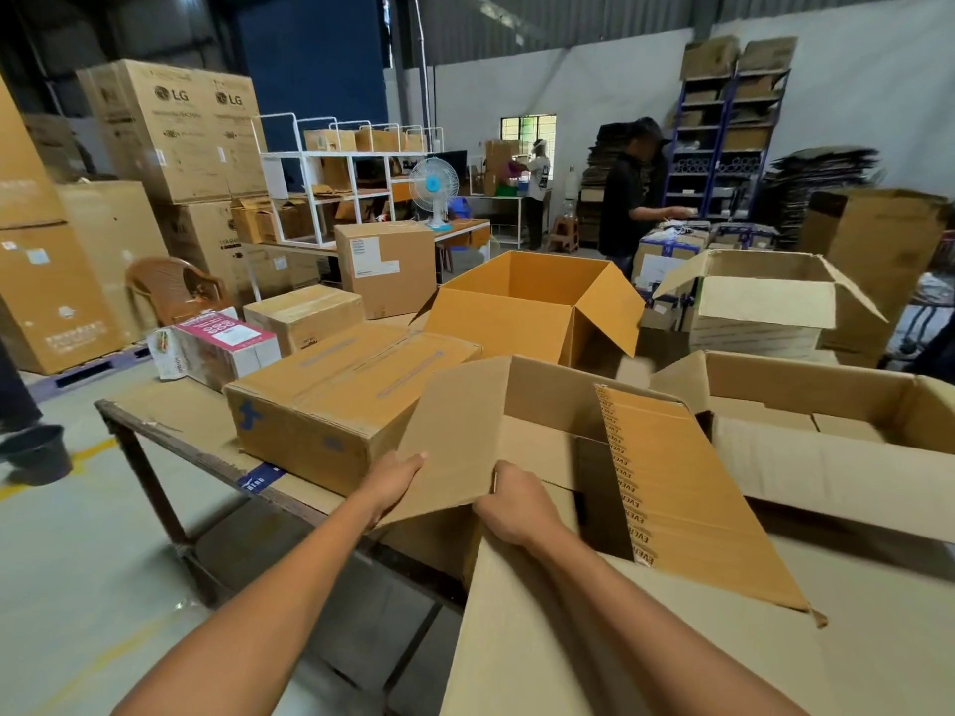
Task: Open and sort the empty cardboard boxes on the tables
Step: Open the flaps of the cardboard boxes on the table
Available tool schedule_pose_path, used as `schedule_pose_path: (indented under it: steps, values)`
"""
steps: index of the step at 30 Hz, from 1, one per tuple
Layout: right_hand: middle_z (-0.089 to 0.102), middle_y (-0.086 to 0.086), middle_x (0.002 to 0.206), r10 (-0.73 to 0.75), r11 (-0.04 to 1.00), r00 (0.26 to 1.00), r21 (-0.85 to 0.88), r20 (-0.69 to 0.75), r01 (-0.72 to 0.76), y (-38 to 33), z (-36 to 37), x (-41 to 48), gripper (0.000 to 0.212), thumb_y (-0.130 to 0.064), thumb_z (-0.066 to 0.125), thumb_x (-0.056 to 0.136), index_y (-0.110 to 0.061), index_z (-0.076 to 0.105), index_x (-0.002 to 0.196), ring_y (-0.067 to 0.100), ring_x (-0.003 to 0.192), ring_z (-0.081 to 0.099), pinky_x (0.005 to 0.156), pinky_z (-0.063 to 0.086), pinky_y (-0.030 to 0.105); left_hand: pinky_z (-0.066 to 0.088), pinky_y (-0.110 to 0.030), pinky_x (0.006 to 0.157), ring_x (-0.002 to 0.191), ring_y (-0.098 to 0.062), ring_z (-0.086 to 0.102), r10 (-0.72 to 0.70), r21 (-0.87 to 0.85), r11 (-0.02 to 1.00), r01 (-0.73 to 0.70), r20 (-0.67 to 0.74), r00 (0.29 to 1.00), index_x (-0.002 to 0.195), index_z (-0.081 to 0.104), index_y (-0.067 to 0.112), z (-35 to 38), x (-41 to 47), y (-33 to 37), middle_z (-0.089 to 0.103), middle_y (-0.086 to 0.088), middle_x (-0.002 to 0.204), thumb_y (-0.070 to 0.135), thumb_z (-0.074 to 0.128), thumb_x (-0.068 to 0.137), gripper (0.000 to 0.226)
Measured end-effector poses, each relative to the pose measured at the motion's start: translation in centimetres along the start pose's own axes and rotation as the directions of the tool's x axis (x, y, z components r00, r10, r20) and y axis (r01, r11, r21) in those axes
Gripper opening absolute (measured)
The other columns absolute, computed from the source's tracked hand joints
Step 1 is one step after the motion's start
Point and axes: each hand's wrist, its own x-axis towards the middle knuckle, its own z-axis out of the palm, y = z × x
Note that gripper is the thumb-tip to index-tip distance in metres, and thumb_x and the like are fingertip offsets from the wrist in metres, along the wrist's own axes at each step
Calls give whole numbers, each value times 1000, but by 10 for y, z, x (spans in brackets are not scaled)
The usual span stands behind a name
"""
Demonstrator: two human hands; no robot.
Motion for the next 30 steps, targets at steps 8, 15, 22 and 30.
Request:
schedule_pose_path:
  steps: [8, 15, 22, 30]
  values:
    - [70, 7, 116, 11, 1000, 997, 26, -72, -9, 8, -3, -4, 34, -31, 65, 88, -17, 66, 119, 28, 99, 65, 77, 51, 32, 39, -48, 110, 126, -26, 53, -27, 239, 971, -22, 200, 979, 142, 52, 18, 34, -13, 29, 57, -7, 139, 81, 27, 88, 86]
    - [75, 9, 102, -18, 1000, 989, 14, 146, 16, 25, 23, -12, 27, -24, 67, 83, -15, 76, 106, 25, 89, 69, 82, 58, 39, 52, -33, 68, 76, -26, 64, -95, 65, 994, 84, 178, 980, 120, 58, 11, 62, -21, 56, 66, -10, 94, 65, 48, 91, 62]
    - [67, 11, 111, -11, 845, 977, -524, -212, -104, 64, -9, -10, 27, -28, 54, 88, -15, 64, 109, 33, 108, 60, 93, 46, 46, 54, -36, 74, 95, -31, 65, 46, 444, 896, -16, -57, 997, 115, 56, 10, 94, -21, 48, 65, -11, 108, 21, 56, 94, 24]
    - [5, 21, 164, 447, 765, 894, -500, -41, -406, 106, -20, -11, 94, -60, 60, 84, -22, 14, 156, 53, 147, 0, 105, -2, 81, 46, -36, 71, 98, -32, 60, 153, 631, 776, -6, -179, 972, 119, 57, 9, 82, 5, 40, 62, -13, 116, 11, 46, 96, 25]
